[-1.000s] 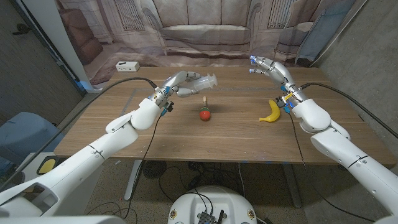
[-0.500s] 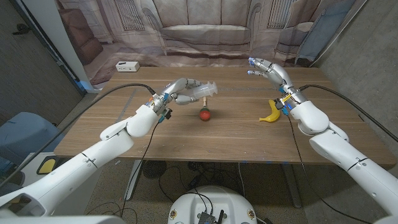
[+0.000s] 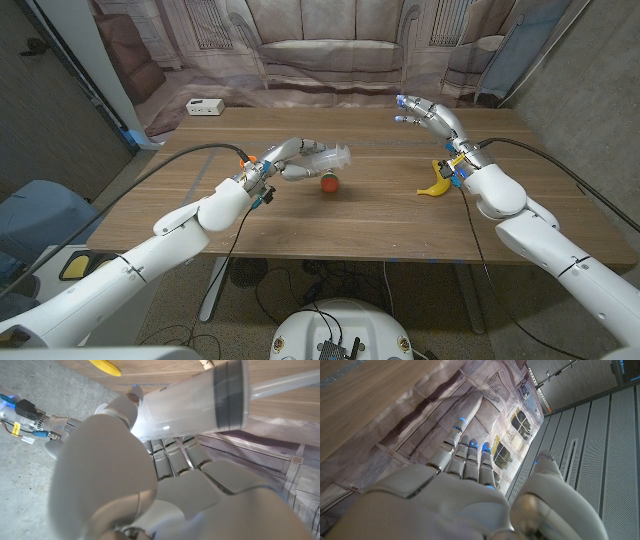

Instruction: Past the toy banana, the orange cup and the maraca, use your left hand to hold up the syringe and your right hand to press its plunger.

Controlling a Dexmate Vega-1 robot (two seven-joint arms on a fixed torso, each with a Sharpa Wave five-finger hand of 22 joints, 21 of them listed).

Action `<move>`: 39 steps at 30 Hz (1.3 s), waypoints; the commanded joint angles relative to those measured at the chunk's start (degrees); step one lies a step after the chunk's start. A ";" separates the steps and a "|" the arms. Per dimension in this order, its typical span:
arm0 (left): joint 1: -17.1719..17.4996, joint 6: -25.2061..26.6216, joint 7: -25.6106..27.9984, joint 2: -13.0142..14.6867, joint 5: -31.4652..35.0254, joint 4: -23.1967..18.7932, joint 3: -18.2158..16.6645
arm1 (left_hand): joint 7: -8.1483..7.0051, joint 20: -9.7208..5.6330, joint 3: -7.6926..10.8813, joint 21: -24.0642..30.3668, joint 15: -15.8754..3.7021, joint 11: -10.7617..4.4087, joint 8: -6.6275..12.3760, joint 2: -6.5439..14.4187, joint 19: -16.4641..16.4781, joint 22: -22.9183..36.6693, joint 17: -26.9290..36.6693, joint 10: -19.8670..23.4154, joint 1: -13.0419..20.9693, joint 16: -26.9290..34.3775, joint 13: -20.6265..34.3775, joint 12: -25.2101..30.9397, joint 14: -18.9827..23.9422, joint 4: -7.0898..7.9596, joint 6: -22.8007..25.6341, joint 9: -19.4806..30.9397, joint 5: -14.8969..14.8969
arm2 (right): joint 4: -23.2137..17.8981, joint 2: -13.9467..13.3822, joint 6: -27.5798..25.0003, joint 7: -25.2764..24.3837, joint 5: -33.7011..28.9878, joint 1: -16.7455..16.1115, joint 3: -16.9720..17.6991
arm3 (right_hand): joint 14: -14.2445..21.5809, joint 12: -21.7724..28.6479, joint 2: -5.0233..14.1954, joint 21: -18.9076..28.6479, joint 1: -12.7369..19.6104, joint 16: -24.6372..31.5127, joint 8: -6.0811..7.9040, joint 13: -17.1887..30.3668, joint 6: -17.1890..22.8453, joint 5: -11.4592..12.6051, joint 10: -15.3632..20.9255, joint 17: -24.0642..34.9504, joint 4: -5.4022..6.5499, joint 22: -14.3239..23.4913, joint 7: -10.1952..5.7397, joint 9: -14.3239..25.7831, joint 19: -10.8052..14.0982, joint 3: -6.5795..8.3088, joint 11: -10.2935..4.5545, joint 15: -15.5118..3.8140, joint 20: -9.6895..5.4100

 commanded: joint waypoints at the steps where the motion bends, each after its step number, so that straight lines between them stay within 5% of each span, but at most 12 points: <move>1: 1.39 0.47 -1.00 1.43 2.68 -1.93 0.14 | -0.05 0.09 2.21 0.56 -2.03 -0.08 0.16 3.85 0.46 0.13 0.16 0.43 1.72 0.20 0.25 -0.11 1.95 1.84 0.68 0.24 0.47 | -0.54 -0.08 -0.75 -0.08 -0.25 0.29 -0.27 | -0.39 0.26 -0.01 -0.06 0.56 -0.15 0.21 0.05 -0.13 -0.14 -0.14 0.31 -0.14 0.10 -0.07 0.19 -0.50 -0.27 -0.01 0.04 -0.03; 15: 2.38 0.76 -4.12 3.55 4.54 -4.75 0.34 | -0.02 0.13 2.23 0.73 -2.07 -0.13 0.13 4.01 0.36 0.12 0.24 0.50 1.71 0.25 0.30 -0.10 1.93 1.90 0.62 0.25 0.48 | -1.46 -0.50 -1.19 -0.33 -0.26 -0.57 -0.12 | -0.44 0.31 -0.03 -0.02 0.57 -0.12 0.25 0.05 -0.19 -0.15 -0.14 0.33 -0.12 0.10 -0.05 0.18 -0.53 -0.32 -0.03 0.21 0.00; 39: 7.10 4.29 -1.68 3.76 10.17 -7.83 0.75 | -0.03 0.21 2.26 1.02 -2.04 -0.03 0.11 4.11 0.20 0.10 0.26 0.47 1.52 0.29 0.26 -0.22 1.97 2.01 0.61 0.25 0.46 | -4.82 -2.13 -1.21 -1.27 -0.27 -5.18 2.22 | -0.51 0.36 -0.03 -0.02 0.63 -0.09 0.32 0.05 -0.22 -0.15 -0.19 0.35 -0.11 0.10 -0.10 0.17 -0.70 -0.36 0.00 0.17 -0.06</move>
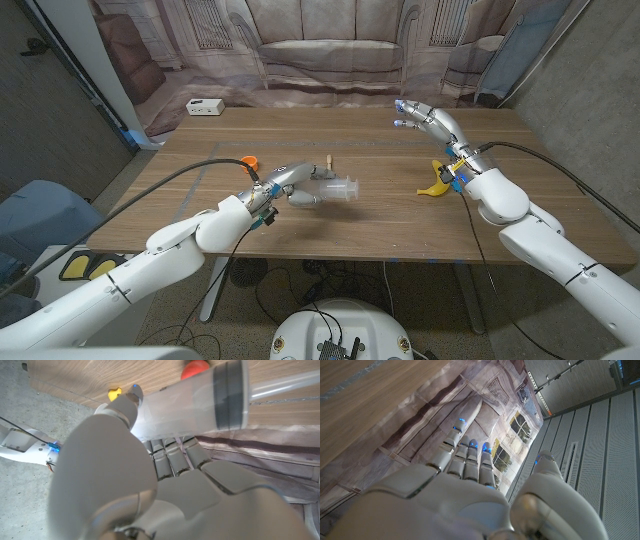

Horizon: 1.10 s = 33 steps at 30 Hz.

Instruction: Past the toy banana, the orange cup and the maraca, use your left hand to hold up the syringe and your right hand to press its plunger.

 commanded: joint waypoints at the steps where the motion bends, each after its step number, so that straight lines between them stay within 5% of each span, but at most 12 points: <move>1: 1.58 1.80 1.01 -0.21 2.89 -0.75 0.69 | 0.12 0.15 2.26 0.59 -1.99 -0.03 0.12 4.11 0.20 0.14 0.25 0.47 1.51 0.30 0.27 -0.22 1.99 2.01 0.52 0.24 0.31 | -1.39 -0.59 -0.07 -0.34 -0.15 -1.84 1.06 | -0.28 0.37 -0.04 -0.02 0.64 -0.07 0.32 0.05 -0.23 -0.15 -0.18 0.03 0.10 0.11 -0.06 0.18 -0.19 -0.15 0.05 -0.03 0.04; 22: 1.06 3.88 1.70 -1.57 6.63 -0.06 3.37 | -0.09 0.21 2.35 0.77 -2.06 -0.19 0.05 4.04 -0.24 0.12 0.20 0.33 1.52 0.14 0.26 -0.35 1.66 1.89 0.38 0.23 0.32 | -0.49 -0.08 1.43 -0.34 -0.76 -1.99 1.81 | -0.99 0.44 -0.04 -0.17 0.67 -0.29 0.41 0.05 -0.17 -0.15 -0.12 0.06 0.13 0.11 -0.08 0.17 -0.79 -0.20 0.16 0.00 0.17; 33: 0.82 4.12 6.14 -3.84 10.72 3.51 5.80 | -0.43 0.17 2.32 0.95 -2.21 -0.54 0.22 3.98 -0.31 0.11 0.21 0.53 1.42 0.23 0.18 -0.34 1.80 1.90 0.82 0.23 0.31 | -0.20 -0.71 1.31 0.56 -0.06 -2.17 2.19 | -1.25 0.47 -0.06 -0.18 0.69 -0.35 0.45 0.05 -0.11 -0.14 -0.10 0.06 0.13 0.11 -0.14 0.16 -0.96 -0.23 0.05 0.05 0.21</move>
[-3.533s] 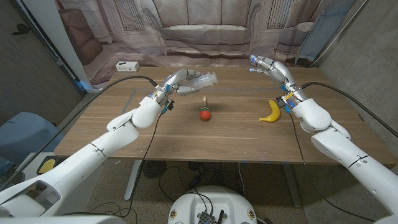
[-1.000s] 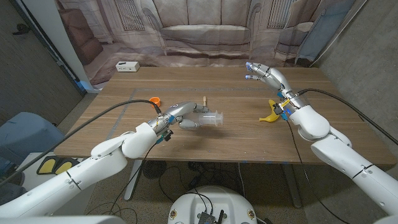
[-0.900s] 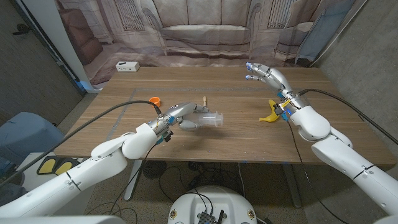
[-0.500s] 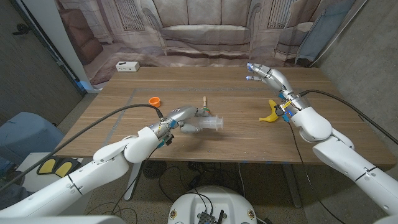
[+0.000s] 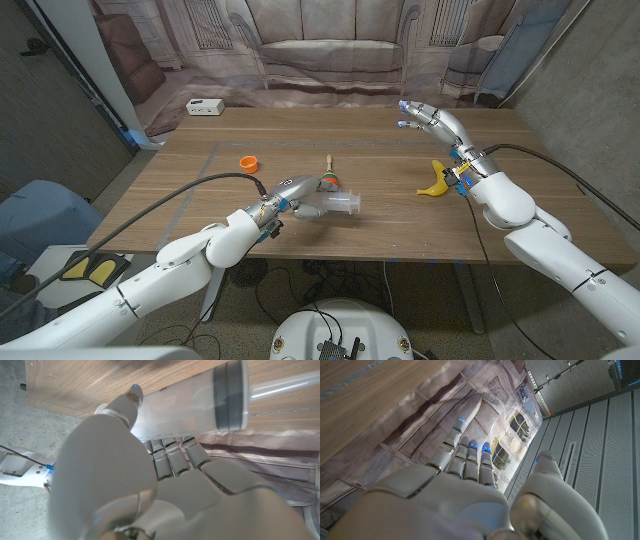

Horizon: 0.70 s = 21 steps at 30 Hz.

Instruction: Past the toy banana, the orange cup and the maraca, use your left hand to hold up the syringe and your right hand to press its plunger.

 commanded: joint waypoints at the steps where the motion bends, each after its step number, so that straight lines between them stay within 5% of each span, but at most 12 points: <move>1: -0.42 0.73 3.44 -2.20 3.79 3.18 2.63 | -0.37 -0.16 2.31 0.51 -2.20 -0.22 0.40 3.95 0.01 0.06 0.22 0.31 1.39 0.20 0.03 0.18 1.78 1.90 0.73 0.19 0.27 | 0.27 -0.47 0.07 0.58 0.53 -0.29 0.58 | -0.14 0.26 -0.05 -0.19 0.69 -0.36 0.44 0.05 -0.14 -0.14 -0.10 0.07 0.14 0.11 -0.12 0.16 -0.17 -0.23 0.08 0.16 0.00; 6: -1.10 -2.11 4.22 -3.45 0.46 6.04 3.20 | -0.43 -0.18 2.27 0.58 -2.13 -0.25 0.39 3.96 -0.01 0.05 0.22 0.30 1.20 0.20 0.00 0.15 1.81 2.03 0.74 0.19 0.25 | -0.11 -0.60 -0.30 0.41 0.64 -0.67 0.83 | -0.10 0.28 -0.02 -0.19 0.66 -0.32 0.46 0.05 -0.11 -0.14 -0.05 0.08 0.17 0.11 -0.14 0.16 -0.22 -0.24 0.06 0.15 0.03; 21: -2.73 1.48 1.57 -2.13 5.22 5.11 5.15 | -0.71 -0.19 2.23 0.68 -2.24 -0.28 0.36 3.86 -0.30 0.03 0.20 0.26 1.05 0.07 -0.13 0.03 1.48 2.00 0.80 0.18 0.23 | -0.37 -0.59 -1.14 0.19 0.40 -0.73 0.74 | -0.03 0.31 -0.06 -0.16 0.55 -0.22 0.49 0.05 -0.05 -0.15 -0.03 0.13 0.24 0.11 -0.19 0.16 -0.35 -0.33 0.01 0.09 0.08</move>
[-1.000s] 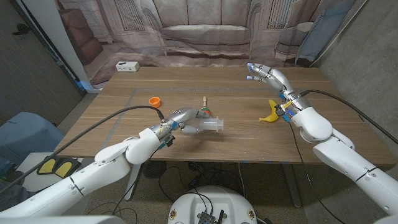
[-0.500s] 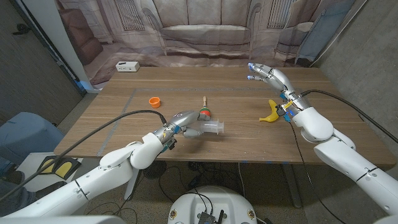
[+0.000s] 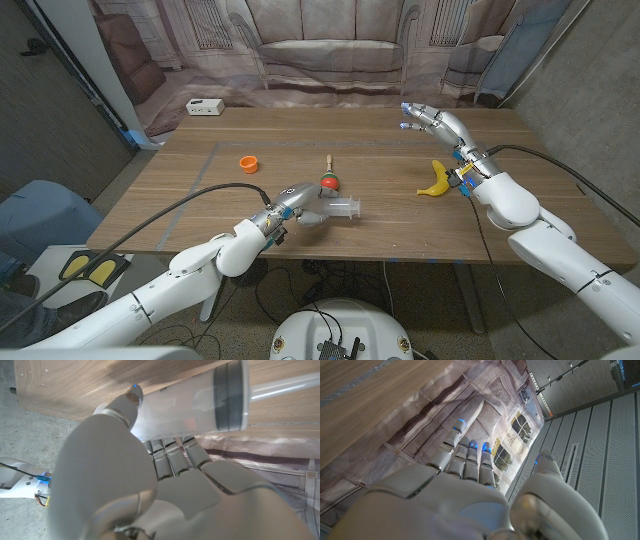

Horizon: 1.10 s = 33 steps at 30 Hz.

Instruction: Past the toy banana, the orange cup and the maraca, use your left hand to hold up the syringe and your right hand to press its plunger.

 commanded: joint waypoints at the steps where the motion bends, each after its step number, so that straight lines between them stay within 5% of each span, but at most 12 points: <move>1: -1.42 2.36 -1.70 0.66 3.58 -0.09 1.66 | -0.60 -0.33 2.23 0.25 -2.23 -0.09 0.21 3.86 0.00 0.29 0.20 0.07 1.06 0.07 0.17 0.04 1.46 2.00 0.71 0.23 0.25 | -0.09 0.10 -0.62 -0.12 -0.07 0.16 -0.20 | -0.04 0.30 -0.06 -0.16 0.55 -0.21 0.24 0.05 -0.05 -0.15 -0.04 0.13 -0.01 0.11 -0.18 0.16 -0.38 -0.09 0.01 0.11 0.10; 7: -2.33 3.90 -0.96 0.87 8.55 -0.18 3.01 | -0.65 -0.33 2.18 0.27 -2.33 -0.11 0.17 3.87 -0.19 0.28 0.26 0.04 1.05 0.10 0.15 0.01 1.38 1.97 0.65 0.22 0.23 | -0.14 0.21 -1.01 -0.50 -0.34 0.28 -0.28 | -0.14 0.30 -0.04 -0.18 0.57 -0.23 0.25 0.05 -0.02 -0.14 -0.05 0.15 -0.01 0.12 -0.18 0.16 -0.50 -0.09 0.04 0.10 0.11; 33: -4.78 0.48 -2.04 -1.85 1.17 6.03 5.01 | -0.80 -0.40 1.67 0.41 -1.88 0.13 -0.05 3.54 -0.87 0.21 0.39 -0.68 0.46 -0.06 0.13 -0.31 0.40 2.13 0.22 0.21 0.06 | -0.17 -0.25 -2.01 -0.49 -0.26 0.60 -0.50 | -0.43 0.33 -0.03 -0.12 0.54 -0.23 0.31 0.04 0.13 -0.15 -0.02 0.19 0.04 0.12 -0.24 0.15 -0.74 -0.17 -0.09 0.12 0.12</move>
